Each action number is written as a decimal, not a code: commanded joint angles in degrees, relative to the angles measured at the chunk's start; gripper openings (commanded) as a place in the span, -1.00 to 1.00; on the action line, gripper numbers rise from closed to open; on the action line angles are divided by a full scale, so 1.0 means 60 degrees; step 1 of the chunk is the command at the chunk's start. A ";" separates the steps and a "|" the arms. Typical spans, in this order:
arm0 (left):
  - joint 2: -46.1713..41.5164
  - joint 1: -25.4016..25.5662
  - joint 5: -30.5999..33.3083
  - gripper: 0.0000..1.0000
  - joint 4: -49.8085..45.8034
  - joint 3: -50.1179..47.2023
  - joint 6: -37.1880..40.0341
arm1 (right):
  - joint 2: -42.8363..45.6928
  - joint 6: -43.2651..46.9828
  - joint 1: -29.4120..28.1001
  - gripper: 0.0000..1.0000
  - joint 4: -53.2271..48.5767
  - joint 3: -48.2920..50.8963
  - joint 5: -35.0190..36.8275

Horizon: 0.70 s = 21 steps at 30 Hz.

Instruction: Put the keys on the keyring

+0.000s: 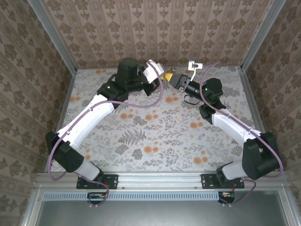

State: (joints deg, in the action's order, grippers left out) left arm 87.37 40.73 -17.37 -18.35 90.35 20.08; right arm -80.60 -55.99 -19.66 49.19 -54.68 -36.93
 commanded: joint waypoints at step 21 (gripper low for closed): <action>-0.0599 -0.0216 0.0477 -0.45 0.0857 -0.0851 -0.0713 | 0.0059 -0.1315 0.0450 -1.00 0.0835 -0.0140 -0.0707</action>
State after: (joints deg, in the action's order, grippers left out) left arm 86.26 40.34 -16.03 -14.00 86.19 17.54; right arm -80.75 -63.05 -17.56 50.87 -54.68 -39.57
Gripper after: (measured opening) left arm 0.249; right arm 0.062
